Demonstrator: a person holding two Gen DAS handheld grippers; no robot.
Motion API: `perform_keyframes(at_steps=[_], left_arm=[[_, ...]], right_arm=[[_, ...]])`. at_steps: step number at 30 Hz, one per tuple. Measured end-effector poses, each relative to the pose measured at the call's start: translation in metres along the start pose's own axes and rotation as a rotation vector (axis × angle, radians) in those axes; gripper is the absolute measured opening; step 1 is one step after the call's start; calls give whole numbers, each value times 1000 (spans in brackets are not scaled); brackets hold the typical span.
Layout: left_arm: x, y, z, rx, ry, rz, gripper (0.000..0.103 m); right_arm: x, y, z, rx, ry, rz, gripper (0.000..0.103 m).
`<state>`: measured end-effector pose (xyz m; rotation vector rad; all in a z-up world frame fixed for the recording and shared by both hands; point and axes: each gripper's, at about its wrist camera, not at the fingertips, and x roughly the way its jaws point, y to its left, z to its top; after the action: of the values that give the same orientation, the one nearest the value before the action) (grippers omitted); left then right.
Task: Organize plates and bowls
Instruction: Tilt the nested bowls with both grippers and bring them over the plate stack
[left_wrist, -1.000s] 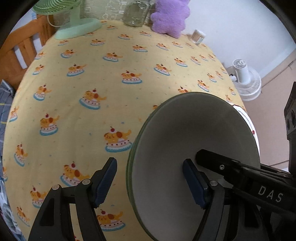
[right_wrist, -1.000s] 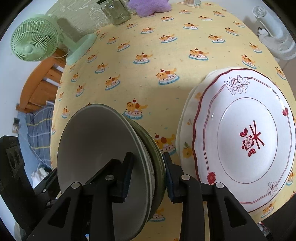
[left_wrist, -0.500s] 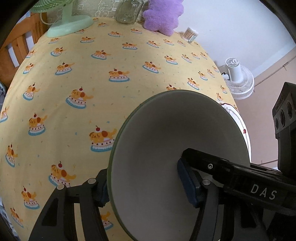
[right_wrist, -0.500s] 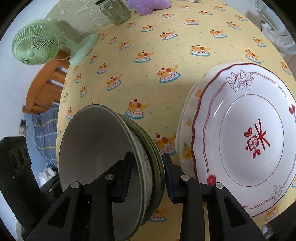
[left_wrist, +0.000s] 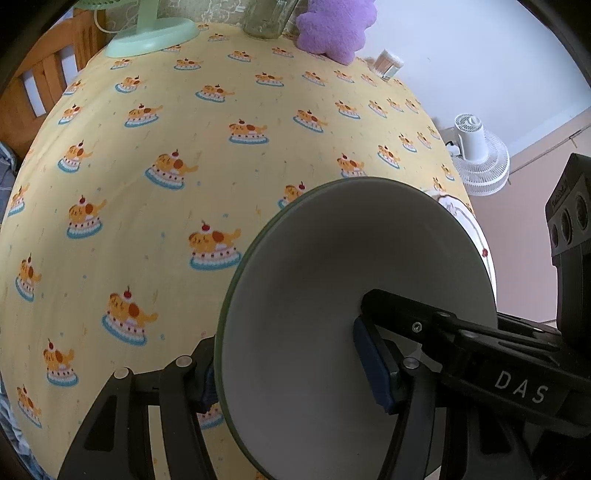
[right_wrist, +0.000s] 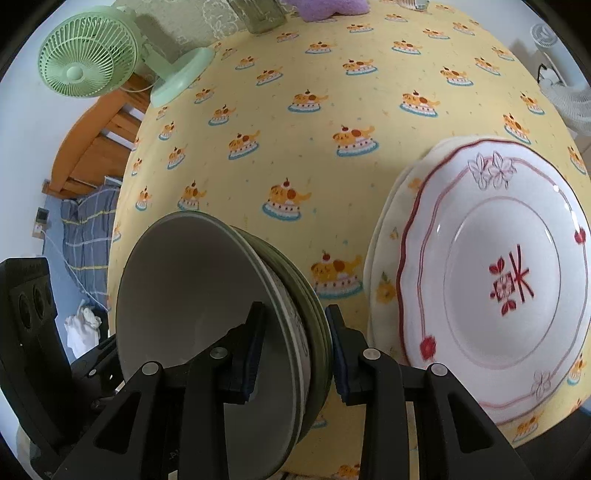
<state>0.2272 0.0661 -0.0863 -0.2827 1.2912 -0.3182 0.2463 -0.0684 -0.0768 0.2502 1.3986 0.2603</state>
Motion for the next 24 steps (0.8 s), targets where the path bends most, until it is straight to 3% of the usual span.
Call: perform_keyframes(at_steps=[14, 24], left_arm=[[-33, -19, -10, 122, -32, -43, 62], [-41, -50, -14, 54, -96, 7, 63]], right_arm=[[-42, 9, -30, 98, -103, -21, 36], [-68, -10, -22, 0, -102, 24, 36]])
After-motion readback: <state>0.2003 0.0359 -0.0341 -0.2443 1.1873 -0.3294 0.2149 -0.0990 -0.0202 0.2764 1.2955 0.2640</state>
